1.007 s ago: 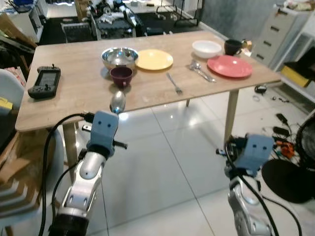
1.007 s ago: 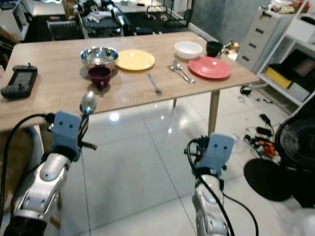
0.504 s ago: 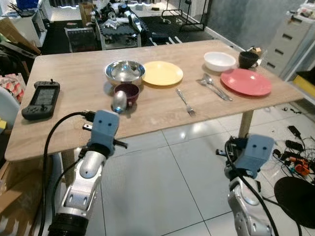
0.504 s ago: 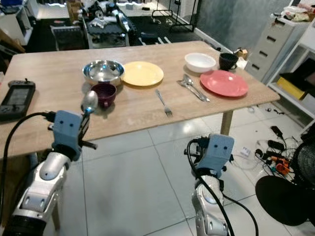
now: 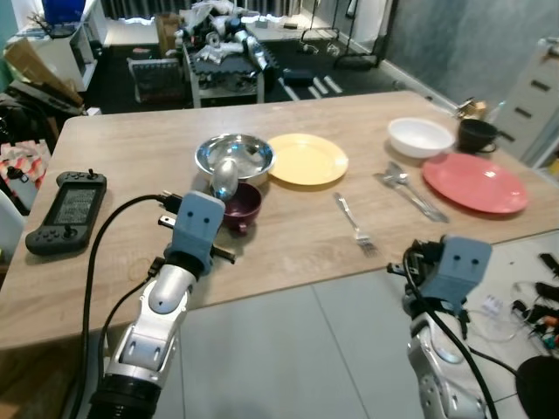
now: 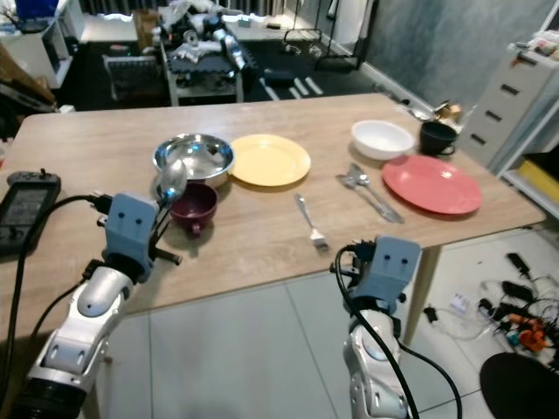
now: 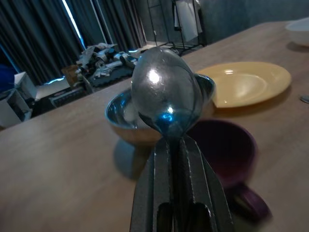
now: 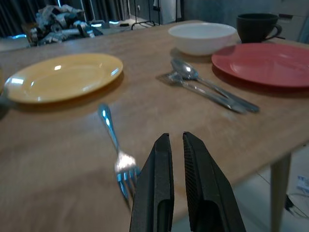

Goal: Setting the table

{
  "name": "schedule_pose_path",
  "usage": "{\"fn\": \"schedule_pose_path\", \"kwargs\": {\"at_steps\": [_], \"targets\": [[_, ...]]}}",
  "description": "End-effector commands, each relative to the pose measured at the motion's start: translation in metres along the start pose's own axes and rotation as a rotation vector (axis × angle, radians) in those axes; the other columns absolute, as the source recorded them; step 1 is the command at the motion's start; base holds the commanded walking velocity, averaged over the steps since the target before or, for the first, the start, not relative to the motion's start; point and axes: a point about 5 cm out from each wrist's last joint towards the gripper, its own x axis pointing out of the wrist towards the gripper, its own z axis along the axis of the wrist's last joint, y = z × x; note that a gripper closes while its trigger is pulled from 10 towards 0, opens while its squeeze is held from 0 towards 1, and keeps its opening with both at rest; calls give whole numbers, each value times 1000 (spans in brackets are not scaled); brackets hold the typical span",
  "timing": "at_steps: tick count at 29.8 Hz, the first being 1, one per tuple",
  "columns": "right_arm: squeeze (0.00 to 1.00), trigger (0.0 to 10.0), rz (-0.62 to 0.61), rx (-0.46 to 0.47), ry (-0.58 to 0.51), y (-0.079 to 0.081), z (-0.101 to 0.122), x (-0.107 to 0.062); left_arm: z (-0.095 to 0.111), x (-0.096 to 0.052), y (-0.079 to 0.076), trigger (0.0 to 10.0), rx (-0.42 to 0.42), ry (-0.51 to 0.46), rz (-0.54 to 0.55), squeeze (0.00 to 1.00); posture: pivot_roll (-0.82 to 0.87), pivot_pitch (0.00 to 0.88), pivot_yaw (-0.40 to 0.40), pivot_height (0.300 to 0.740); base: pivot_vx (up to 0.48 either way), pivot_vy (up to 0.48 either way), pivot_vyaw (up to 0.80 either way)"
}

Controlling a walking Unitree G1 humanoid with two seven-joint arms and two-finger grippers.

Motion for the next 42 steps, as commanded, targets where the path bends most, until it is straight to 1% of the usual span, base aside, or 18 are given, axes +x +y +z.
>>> {"fn": "schedule_pose_path", "kwargs": {"at_steps": [1, 3, 6, 7, 11, 15, 18, 23, 26, 29, 32, 33, 36, 37, 38, 40, 41, 42], "targets": [[0, 10000, 15, 14, 8, -1, 0, -2, 5, 2, -10, 10000, -2, -20, -44, 43, 76, 139, 59, 740, 480, 0, 0], [0, 10000, 40, 22, 6, 3, 2, -2, 7, 3, -12, 10000, -8, -27, -56, 39, 76, 139, 59, 740, 480, 0, 0], [0, 10000, 117, 113, 5, 13, 7, -4, 15, 4, -18, 10000, -48, -43, -112, 24, 74, 141, 60, 740, 420, 0, 0], [0, 10000, 183, 194, -8, 20, 14, -5, 26, 1, -23, 10000, -84, -78, -173, 0, 74, 144, 60, 740, 0, 0, 0], [0, 10000, 224, 259, -22, 24, 22, -5, 36, -1, -26, 10000, -118, -104, -220, 0, 77, 145, 59, 740, 0, 0, 0], [0, 10000, 335, 449, -38, 35, 38, -7, 55, -2, -27, 10000, -183, -148, -283, 0, 77, 145, 59, 740, 0, 0, 0], [0, 10000, 489, 591, -42, 49, 52, -12, 71, -3, -31, 10000, -372, -165, -389, 0, 84, 146, 54, 740, 0, 0, 0], [0, 10000, 678, 726, -29, 63, 64, -27, 83, -10, -34, 10000, -511, -186, -542, 0, 81, 145, 54, 740, 0, 0, 0], [0, 10000, 734, 747, -26, 67, 67, -33, 86, -17, -34, 10000, -506, -185, -637, 0, 79, 146, 55, 740, 0, 0, 0], [0, 10000, 791, 705, -32, 66, 74, -36, 84, -23, -26, 10000, -359, -148, -717, 0, 79, 146, 55, 740, 0, 0, 0], [0, 10000, 842, 657, -37, 63, 79, -36, 80, -28, -5, 10000, -79, -119, -772, 0, 79, 146, 55, 740, 0, 0, 0], [0, 10000, 842, 657, -37, 63, 79, -36, 80, -28, -5, 10000, -79, -119, -772, 0, 79, 146, 55, 740, 0, 0, 0], [0, 10000, 868, 627, -20, 59, 80, -34, 76, -22, 25, 10000, 423, -129, -702, 0, 96, 148, 50, 740, 0, 0, 0], [0, 10000, 868, 627, -20, 59, 80, -34, 76, -22, 25, 10000, 423, -129, -702, 0, 96, 148, 50, 740, 0, 0, 0], [0, 10000, 870, 618, -12, 58, 79, -34, 76, -20, 34, 10000, 564, -138, -679, 0, 96, 148, 50, 740, 0, 0, 0], [0, 10000, 873, 614, 4, 56, 78, -33, 78, -16, 49, 10000, 734, -158, -630, 0, 104, 149, 48, 740, 0, 0, 0], [0, 10000, 880, 619, 14, 55, 77, -33, 78, -15, 57, 10000, 886, -186, -600, 0, 113, 151, 43, 740, 0, 0, 0], [0, 10000, 880, 619, 14, 55, 77, -33, 78, -15, 57, 10000, 886, -186, -600, 0, 113, 151, 43, 740, 0, 0, 0]]}}
